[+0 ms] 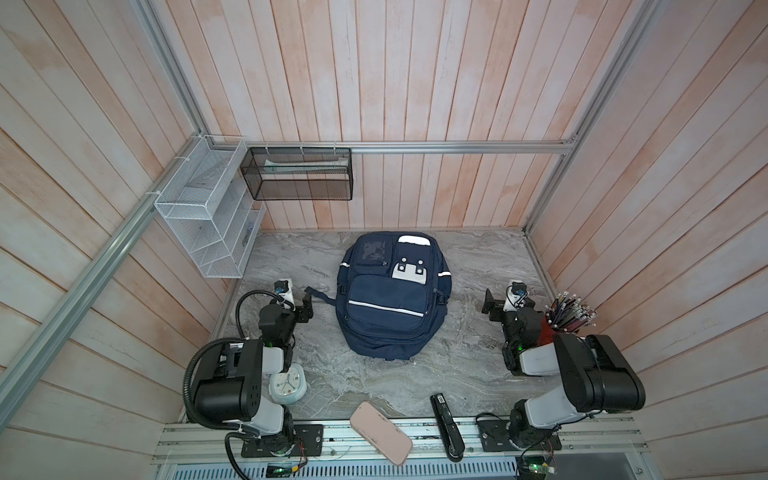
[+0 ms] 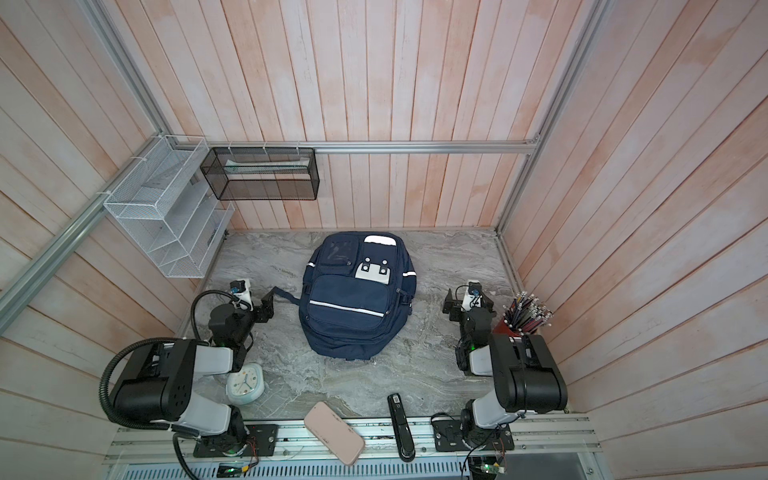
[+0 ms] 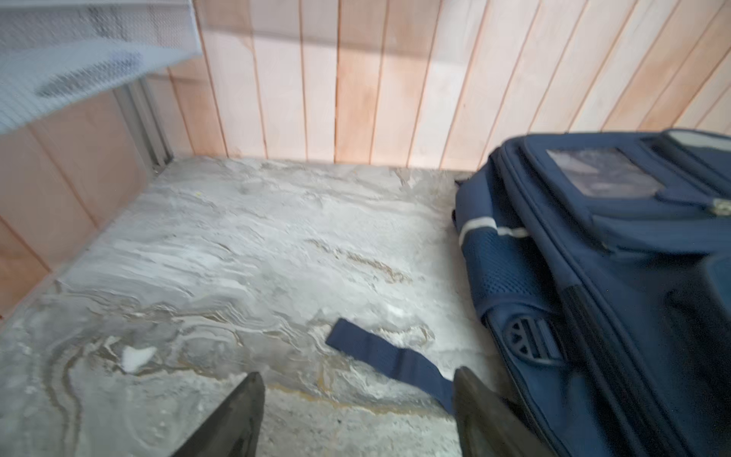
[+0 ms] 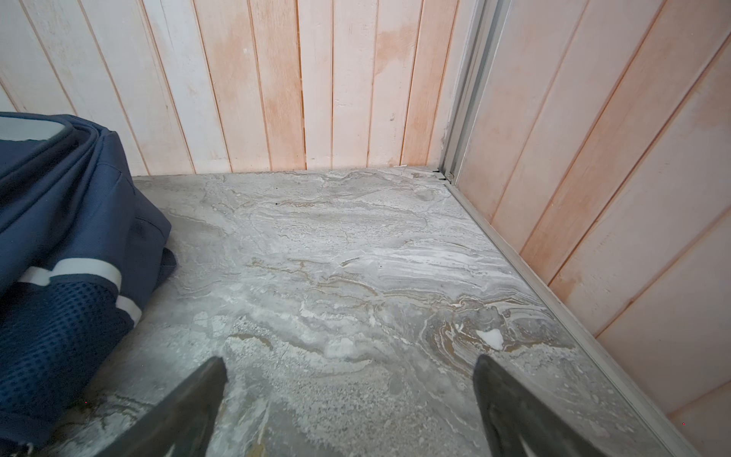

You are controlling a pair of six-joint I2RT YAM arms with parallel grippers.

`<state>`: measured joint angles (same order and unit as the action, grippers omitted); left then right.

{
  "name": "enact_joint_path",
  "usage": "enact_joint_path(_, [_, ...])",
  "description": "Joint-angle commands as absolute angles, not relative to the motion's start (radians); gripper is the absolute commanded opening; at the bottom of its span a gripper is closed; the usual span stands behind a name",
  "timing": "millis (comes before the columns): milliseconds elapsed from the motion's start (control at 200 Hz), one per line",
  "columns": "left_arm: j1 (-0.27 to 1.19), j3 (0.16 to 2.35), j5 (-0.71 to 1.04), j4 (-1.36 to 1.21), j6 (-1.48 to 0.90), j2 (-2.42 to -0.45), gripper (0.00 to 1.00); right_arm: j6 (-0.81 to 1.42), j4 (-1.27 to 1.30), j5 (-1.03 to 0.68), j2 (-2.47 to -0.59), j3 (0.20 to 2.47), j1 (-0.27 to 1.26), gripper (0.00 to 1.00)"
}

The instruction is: Pack the student bag

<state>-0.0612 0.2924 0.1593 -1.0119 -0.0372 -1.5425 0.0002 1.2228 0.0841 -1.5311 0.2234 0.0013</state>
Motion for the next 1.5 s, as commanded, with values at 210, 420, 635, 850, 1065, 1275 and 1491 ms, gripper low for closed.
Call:
enact_joint_path(210, [-0.053, 0.293, 0.111, -1.11, -0.021, -1.551, 1.0, 0.012, 1.222, 0.089, -1.519, 0.236, -0.005, 0.98])
enact_joint_path(420, [-0.054, 0.288, 0.11, -1.114, -0.02, -1.545, 1.0, 0.012, 1.222, 0.089, -1.519, 0.236, -0.005, 0.98])
enact_joint_path(635, [-0.054, 0.289, 0.11, -1.112, -0.02, -1.545, 1.0, 0.02, 1.212, 0.058, -1.524, 0.244, -0.021, 0.98])
enact_joint_path(850, [-0.054, 0.289, 0.11, -1.112, -0.02, -1.546, 1.0, 0.025, 1.19, 0.021, -1.516, 0.25, -0.037, 0.98])
enact_joint_path(1065, [-0.054, 0.288, 0.11, -1.112, -0.02, -1.546, 0.99, -0.081, 1.023, -0.186, -1.314, 0.248, -0.014, 0.98])
enact_joint_path(1275, [-0.054, 0.289, 0.11, -1.112, -0.02, -1.546, 1.0, -0.047, 1.144, -0.051, -1.436, 0.234, -0.006, 0.98])
enact_joint_path(1491, [-0.053, 0.289, 0.11, -1.111, -0.02, -1.546, 1.0, 0.036, 1.232, -0.006, -1.529, 0.24, -0.052, 0.98])
